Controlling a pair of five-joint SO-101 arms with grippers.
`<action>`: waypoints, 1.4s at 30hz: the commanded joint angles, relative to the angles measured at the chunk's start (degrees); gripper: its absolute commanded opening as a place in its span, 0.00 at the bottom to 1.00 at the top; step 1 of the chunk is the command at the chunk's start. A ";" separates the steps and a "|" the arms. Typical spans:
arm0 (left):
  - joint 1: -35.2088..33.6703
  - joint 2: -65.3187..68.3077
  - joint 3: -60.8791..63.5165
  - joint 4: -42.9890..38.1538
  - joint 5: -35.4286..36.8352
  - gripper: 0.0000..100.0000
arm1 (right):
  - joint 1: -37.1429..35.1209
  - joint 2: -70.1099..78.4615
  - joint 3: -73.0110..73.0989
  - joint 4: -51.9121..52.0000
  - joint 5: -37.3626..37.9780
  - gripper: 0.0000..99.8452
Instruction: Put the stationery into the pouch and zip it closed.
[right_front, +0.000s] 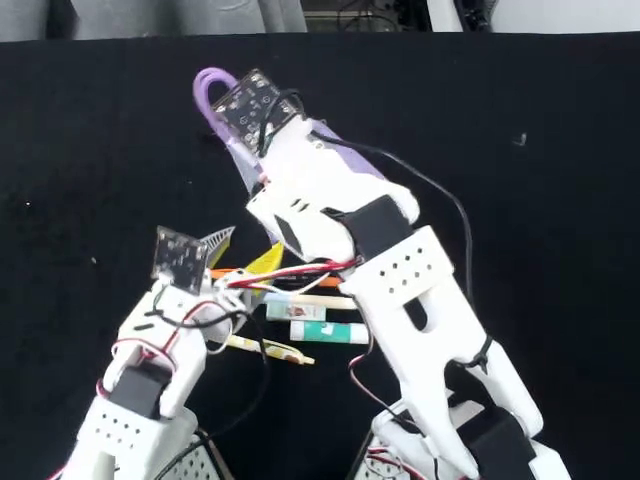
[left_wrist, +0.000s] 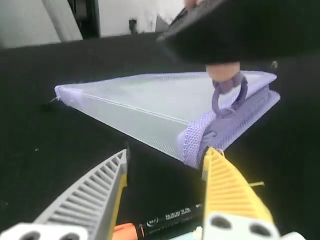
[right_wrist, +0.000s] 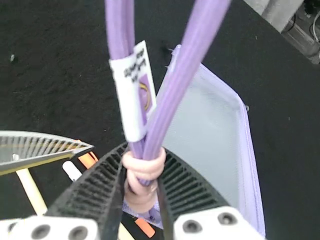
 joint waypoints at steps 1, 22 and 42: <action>-0.31 12.84 -9.80 -1.41 -0.26 0.24 | -0.79 -2.59 -0.48 -0.35 -0.09 0.01; -5.05 23.56 -6.02 -22.86 5.19 0.24 | -0.70 -2.59 -0.66 0.88 0.26 0.01; -5.67 26.11 -7.52 -23.82 -2.81 0.16 | -0.70 -2.59 -0.48 0.88 0.26 0.01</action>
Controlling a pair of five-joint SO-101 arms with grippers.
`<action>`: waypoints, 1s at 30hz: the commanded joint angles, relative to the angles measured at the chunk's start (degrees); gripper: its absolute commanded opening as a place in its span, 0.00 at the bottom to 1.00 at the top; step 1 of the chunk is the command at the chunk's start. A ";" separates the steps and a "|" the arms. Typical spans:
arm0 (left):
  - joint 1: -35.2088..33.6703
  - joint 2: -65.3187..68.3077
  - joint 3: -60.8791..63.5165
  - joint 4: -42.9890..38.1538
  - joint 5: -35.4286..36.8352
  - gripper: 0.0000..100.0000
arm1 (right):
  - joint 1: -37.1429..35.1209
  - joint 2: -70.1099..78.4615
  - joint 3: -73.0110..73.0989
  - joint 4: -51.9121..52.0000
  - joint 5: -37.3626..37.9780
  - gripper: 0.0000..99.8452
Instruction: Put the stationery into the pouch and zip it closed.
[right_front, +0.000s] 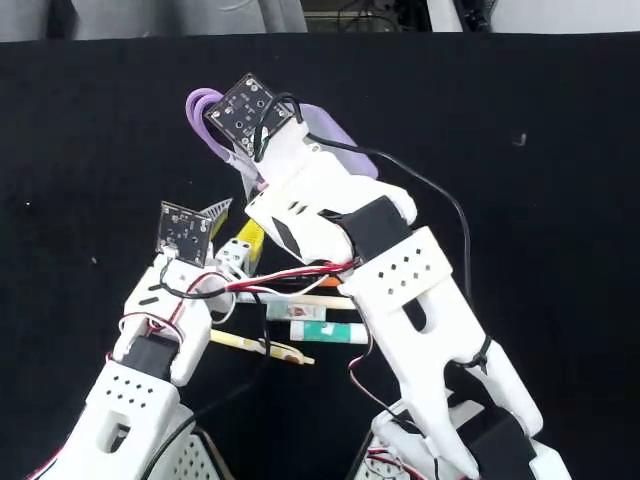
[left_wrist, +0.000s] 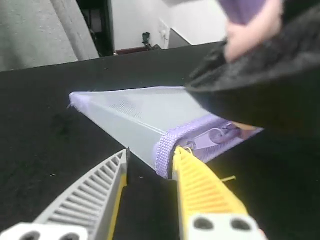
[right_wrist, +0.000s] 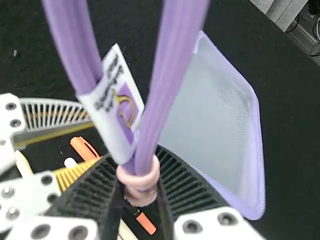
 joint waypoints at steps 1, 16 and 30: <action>-2.42 4.31 -4.00 -1.41 -0.79 0.16 | -0.70 -2.59 -0.48 0.18 0.35 0.01; -3.91 30.68 -19.12 -1.41 -0.44 0.03 | -0.44 -2.59 -0.48 0.18 0.35 0.01; -10.42 4.22 -6.46 -0.44 -0.35 0.03 | 8.35 -2.42 -7.08 8.26 0.35 0.01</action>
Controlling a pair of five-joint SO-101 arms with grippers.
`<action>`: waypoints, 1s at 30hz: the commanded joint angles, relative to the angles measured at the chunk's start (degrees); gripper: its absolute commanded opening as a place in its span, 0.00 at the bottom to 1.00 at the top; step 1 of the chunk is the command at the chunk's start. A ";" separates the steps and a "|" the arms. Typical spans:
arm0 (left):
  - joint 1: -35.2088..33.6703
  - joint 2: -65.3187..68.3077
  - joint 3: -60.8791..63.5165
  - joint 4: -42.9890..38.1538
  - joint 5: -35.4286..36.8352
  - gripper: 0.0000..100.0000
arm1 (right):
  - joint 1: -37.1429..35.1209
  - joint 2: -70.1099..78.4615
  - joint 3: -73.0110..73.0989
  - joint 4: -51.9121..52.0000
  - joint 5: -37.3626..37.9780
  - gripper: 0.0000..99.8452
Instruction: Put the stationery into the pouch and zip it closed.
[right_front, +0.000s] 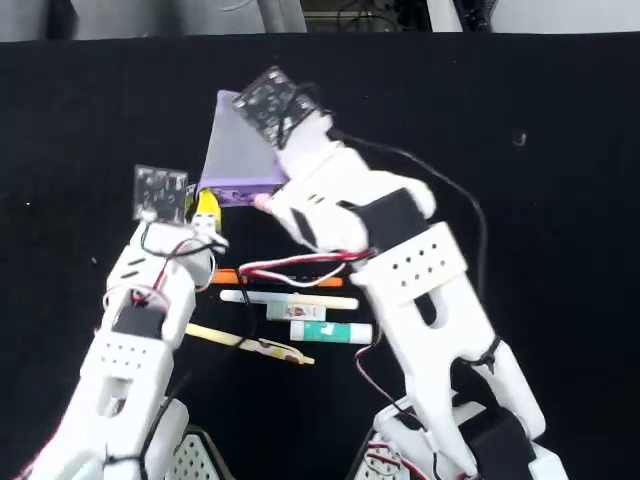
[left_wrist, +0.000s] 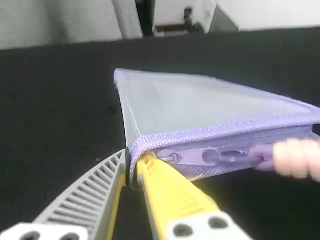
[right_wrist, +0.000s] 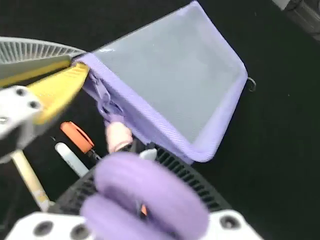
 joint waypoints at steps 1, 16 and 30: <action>-1.19 -11.78 2.24 1.58 0.18 0.03 | 3.60 -2.42 -4.79 2.55 0.35 0.01; -3.82 -27.08 2.86 15.47 -0.26 0.03 | 13.19 -2.68 -8.57 16.44 7.30 0.01; -4.00 -26.99 2.95 15.47 -0.35 0.03 | 28.40 -2.24 -8.48 13.10 11.60 0.01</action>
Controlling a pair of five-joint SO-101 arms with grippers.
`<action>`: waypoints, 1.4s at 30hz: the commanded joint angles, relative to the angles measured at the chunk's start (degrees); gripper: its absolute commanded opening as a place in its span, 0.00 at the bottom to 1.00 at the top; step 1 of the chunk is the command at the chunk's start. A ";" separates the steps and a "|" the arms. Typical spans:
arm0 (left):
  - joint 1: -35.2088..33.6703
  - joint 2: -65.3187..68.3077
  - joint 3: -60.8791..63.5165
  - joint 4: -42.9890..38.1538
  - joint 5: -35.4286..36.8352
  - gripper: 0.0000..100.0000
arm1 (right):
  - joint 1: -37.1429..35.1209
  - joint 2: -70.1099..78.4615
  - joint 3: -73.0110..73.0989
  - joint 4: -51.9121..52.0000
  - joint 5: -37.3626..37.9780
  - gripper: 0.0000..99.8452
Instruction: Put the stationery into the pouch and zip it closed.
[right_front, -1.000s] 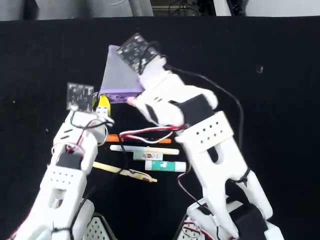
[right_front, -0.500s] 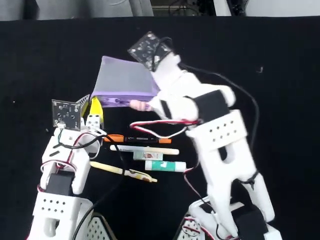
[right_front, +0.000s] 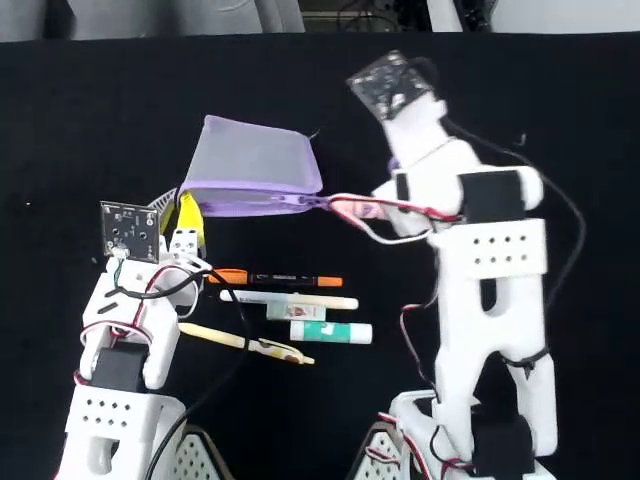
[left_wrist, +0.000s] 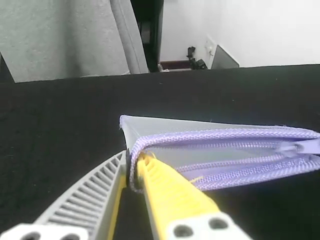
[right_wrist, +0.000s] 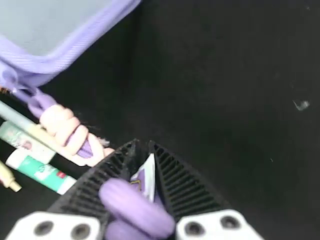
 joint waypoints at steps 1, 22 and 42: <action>-1.98 -0.88 -0.84 0.09 -0.35 0.03 | 5.27 -2.15 -2.86 -2.55 0.70 0.01; -2.15 -0.88 -0.84 0.18 -0.26 0.03 | 9.67 -2.59 -2.95 -3.96 0.70 0.02; -0.75 -1.32 -1.19 0.18 -0.26 0.03 | -21.27 -2.59 -2.07 -4.13 0.70 0.33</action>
